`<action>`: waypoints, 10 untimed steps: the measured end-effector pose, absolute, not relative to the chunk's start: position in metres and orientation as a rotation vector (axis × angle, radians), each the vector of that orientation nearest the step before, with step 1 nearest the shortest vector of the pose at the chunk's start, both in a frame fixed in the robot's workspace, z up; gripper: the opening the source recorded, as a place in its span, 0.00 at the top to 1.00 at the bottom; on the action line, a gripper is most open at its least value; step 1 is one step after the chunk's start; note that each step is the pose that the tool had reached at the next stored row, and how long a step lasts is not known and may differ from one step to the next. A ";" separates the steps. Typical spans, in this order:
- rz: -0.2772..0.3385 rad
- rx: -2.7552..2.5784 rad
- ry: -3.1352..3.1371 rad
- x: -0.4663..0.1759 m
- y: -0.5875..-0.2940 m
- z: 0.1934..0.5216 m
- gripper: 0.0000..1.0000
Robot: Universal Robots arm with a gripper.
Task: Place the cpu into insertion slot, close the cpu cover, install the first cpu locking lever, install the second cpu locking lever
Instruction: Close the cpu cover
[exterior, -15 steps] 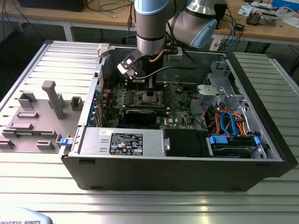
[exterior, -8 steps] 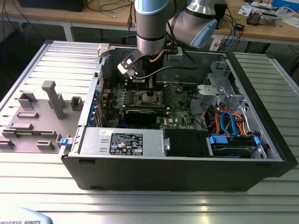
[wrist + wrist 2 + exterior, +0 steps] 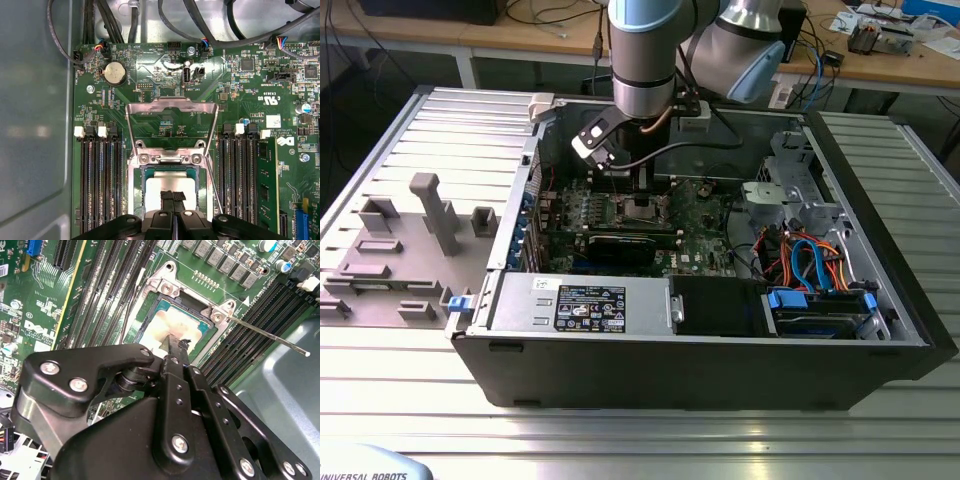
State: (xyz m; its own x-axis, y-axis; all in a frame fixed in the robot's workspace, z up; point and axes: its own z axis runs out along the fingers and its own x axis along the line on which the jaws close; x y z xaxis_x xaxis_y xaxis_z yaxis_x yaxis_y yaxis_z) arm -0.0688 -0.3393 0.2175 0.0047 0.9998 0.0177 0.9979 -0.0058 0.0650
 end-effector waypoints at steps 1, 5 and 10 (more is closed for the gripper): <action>0.091 2.203 2.191 -0.069 -0.339 0.218 0.89; 0.042 2.226 2.214 -0.068 -0.339 0.217 0.89; 0.006 2.243 2.229 -0.067 -0.339 0.216 0.89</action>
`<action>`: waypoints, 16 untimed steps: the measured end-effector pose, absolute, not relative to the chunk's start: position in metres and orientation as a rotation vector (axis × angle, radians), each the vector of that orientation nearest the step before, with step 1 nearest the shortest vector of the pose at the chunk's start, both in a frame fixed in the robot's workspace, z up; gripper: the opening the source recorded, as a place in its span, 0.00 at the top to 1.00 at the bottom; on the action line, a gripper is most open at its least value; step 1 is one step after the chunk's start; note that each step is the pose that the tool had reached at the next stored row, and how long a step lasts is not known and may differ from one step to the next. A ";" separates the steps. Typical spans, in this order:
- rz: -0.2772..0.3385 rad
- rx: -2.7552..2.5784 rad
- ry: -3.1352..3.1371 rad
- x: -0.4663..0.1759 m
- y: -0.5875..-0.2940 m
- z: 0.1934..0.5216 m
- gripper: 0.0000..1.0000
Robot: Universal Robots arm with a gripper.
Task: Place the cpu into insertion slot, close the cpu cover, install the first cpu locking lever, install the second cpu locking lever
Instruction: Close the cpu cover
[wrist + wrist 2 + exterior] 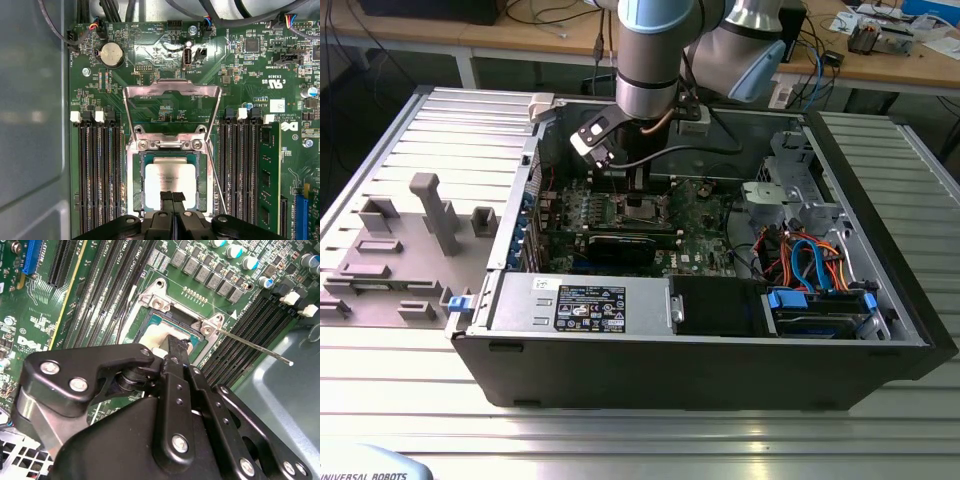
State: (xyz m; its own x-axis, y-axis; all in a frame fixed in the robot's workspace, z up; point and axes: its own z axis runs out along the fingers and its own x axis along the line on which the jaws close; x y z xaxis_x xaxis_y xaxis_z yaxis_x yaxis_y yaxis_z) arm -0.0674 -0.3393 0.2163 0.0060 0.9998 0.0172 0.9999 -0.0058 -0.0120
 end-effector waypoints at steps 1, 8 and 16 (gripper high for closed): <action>-0.006 -2.213 -2.200 -0.067 -0.339 0.216 0.89; -0.006 -2.213 -2.200 -0.067 -0.339 0.219 0.89; -0.006 -2.213 -2.200 -0.067 -0.339 0.221 0.89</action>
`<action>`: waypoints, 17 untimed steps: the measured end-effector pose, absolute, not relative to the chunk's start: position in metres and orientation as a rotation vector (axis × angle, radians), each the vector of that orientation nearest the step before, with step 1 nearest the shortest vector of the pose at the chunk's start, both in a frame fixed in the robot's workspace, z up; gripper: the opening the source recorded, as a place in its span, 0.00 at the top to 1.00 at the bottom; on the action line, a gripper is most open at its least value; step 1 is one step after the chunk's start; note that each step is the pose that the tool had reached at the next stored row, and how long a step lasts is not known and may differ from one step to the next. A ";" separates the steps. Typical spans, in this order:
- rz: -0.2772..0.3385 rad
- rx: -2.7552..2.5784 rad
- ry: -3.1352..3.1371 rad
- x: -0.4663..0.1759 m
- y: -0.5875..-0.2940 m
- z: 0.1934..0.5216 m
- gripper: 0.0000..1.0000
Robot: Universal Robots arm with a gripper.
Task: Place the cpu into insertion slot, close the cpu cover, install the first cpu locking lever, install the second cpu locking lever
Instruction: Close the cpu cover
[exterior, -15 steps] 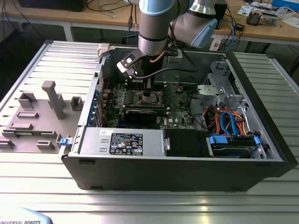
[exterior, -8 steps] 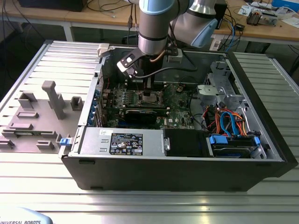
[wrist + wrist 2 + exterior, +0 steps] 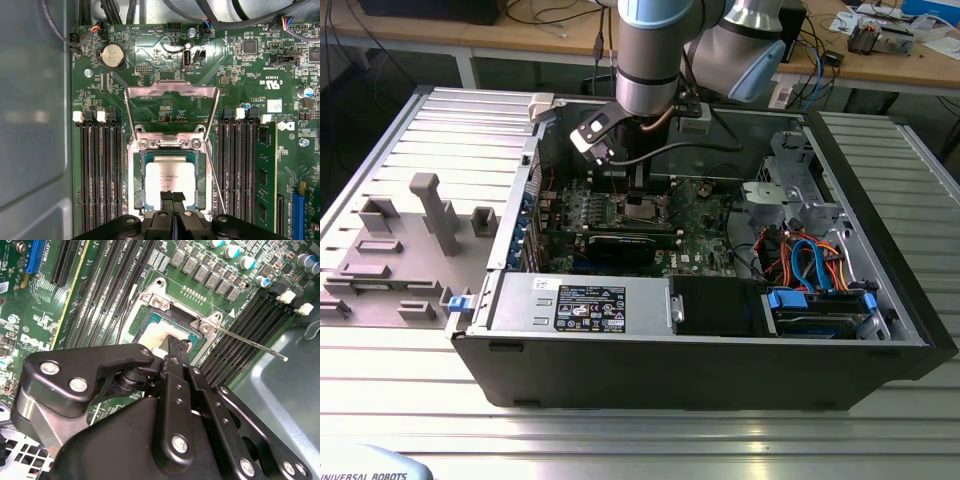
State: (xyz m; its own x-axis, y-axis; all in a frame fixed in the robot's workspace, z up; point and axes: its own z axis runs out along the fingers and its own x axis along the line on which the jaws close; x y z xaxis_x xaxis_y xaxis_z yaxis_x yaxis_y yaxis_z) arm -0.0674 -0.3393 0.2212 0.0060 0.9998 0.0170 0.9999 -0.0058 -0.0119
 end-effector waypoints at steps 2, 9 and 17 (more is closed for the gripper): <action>-0.005 -2.214 -2.201 -0.067 -0.339 0.222 0.89; -0.005 -2.214 -2.201 -0.067 -0.339 0.223 0.89; -0.005 -2.214 -2.201 -0.066 -0.339 0.223 0.89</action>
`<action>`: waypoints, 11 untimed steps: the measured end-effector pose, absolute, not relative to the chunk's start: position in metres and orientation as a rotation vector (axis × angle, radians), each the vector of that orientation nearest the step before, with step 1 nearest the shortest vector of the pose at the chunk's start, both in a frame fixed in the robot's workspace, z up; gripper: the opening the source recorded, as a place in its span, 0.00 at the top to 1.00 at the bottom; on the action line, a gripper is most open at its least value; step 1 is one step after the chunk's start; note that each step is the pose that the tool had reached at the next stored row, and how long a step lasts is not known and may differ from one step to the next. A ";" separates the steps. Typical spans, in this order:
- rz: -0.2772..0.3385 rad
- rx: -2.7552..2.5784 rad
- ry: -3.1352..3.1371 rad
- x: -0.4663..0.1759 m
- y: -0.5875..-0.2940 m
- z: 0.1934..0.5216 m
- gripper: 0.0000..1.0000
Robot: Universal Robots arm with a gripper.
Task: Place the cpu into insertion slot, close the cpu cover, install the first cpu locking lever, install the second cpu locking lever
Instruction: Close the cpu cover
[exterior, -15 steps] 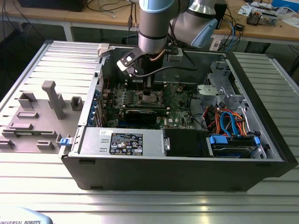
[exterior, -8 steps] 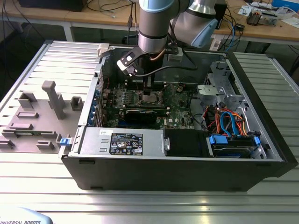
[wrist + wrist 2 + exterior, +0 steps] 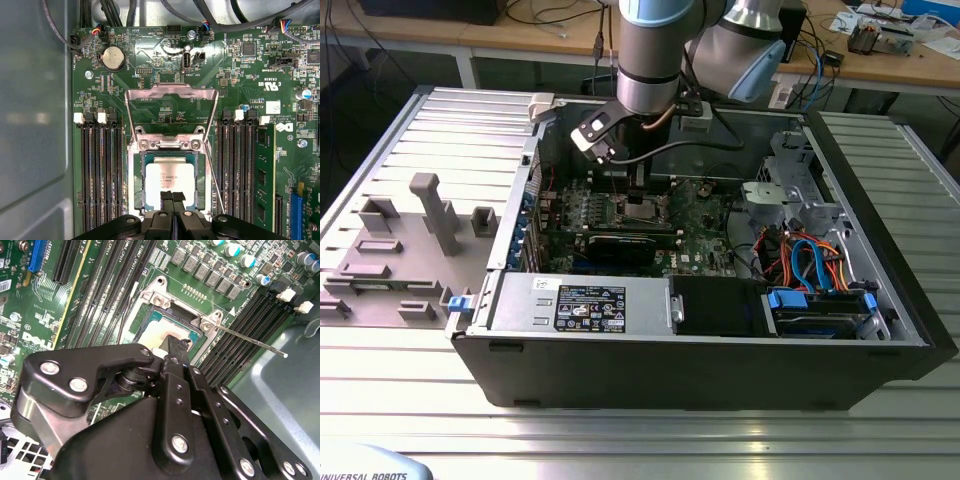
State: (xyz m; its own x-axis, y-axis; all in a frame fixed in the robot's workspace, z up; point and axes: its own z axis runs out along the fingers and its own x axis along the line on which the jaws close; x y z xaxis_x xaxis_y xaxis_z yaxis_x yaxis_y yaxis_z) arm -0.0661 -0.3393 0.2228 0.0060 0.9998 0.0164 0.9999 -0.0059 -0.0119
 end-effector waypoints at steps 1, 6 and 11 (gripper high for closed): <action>-0.005 -2.214 -2.201 -0.066 -0.339 0.223 0.89; -0.005 -2.214 -2.201 -0.066 -0.339 0.225 0.89; -0.003 -2.215 -2.202 -0.066 -0.339 0.231 0.89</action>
State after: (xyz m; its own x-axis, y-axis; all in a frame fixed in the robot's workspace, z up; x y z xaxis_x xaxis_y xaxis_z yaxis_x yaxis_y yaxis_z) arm -0.0661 -0.3393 0.2306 0.0060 0.9999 0.0146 0.9999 -0.0058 -0.0120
